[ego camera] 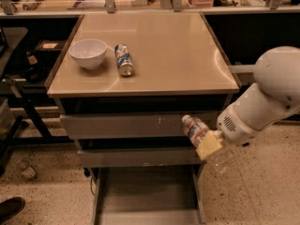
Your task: Place water bottle into bottom drawer
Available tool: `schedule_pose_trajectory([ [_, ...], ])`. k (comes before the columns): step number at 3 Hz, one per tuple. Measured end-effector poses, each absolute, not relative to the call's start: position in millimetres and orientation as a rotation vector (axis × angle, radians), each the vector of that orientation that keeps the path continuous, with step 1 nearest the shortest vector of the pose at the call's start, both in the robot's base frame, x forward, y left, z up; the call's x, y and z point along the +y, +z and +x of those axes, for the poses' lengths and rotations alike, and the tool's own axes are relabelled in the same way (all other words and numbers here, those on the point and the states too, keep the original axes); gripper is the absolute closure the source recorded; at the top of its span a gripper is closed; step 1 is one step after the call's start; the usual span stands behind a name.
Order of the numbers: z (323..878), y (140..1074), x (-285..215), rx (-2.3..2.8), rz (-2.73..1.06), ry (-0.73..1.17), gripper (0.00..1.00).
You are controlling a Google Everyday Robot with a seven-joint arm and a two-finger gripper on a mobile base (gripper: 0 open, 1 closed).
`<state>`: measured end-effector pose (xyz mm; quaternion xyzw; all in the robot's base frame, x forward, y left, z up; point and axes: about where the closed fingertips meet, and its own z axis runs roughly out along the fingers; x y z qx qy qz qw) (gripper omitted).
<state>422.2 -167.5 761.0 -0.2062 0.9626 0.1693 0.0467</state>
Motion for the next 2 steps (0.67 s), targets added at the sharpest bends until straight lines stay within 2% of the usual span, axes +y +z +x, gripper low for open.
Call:
schedule_pose_trajectory([
  [2, 431, 662, -131, 2.91, -0.488, 0.642, 1.0],
])
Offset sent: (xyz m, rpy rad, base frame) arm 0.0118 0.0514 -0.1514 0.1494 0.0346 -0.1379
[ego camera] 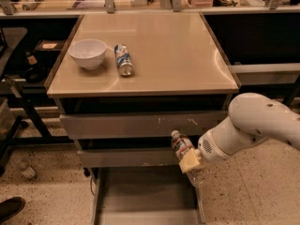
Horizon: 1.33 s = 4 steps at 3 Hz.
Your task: Place water bottle into bottom drawer
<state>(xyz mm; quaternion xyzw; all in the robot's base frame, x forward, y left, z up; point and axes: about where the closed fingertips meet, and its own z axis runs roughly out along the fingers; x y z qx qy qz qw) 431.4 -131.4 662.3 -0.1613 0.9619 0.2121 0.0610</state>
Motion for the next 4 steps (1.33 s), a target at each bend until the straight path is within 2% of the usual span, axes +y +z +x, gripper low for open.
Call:
schedule_pose_trajectory([
  [1, 431, 662, -131, 2.91, -0.488, 0.642, 1.0],
  [4, 422, 528, -107, 3.004, -0.325, 0.752, 1.0],
])
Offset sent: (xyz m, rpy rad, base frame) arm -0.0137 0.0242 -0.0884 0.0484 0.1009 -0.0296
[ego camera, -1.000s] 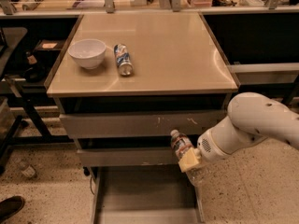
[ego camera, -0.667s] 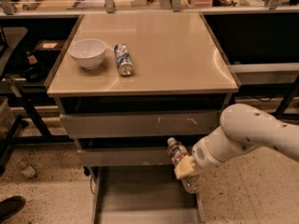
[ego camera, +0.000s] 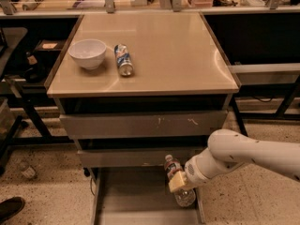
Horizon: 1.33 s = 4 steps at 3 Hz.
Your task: Place water bottle into bottom drawer
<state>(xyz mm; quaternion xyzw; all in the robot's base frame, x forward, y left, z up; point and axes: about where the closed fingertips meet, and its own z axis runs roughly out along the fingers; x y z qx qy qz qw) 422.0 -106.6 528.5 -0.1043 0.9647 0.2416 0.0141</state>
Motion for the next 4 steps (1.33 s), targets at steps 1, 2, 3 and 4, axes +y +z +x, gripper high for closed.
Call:
schedule_pose_trajectory([
  [1, 422, 528, -107, 3.004, -0.325, 0.752, 1.0],
  [2, 412, 495, -91, 3.034, -0.303, 0.764, 1.0],
  [3, 402, 439, -75, 3.094, -0.247, 0.763, 1.0],
  [4, 395, 387, -60, 3.147, -0.202, 0.799, 1.0],
])
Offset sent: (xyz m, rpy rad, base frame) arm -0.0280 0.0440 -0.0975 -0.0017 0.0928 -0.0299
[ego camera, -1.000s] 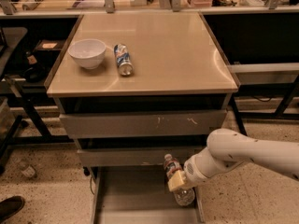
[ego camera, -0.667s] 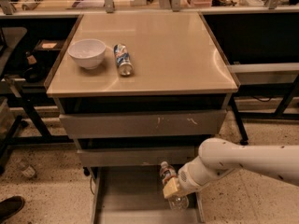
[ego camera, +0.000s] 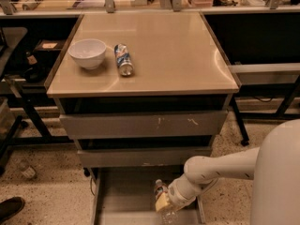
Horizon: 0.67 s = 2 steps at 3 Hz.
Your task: Place water bottle into bottom drawer
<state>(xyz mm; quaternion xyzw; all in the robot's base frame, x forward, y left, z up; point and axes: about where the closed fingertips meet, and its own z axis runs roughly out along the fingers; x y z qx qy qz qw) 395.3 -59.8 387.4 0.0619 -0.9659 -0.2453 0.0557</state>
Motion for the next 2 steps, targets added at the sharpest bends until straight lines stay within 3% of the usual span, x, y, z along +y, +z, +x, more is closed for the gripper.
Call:
schedule_pose_trajectory([
  [2, 390, 361, -46, -2.909, 0.145, -0.731, 1.0],
])
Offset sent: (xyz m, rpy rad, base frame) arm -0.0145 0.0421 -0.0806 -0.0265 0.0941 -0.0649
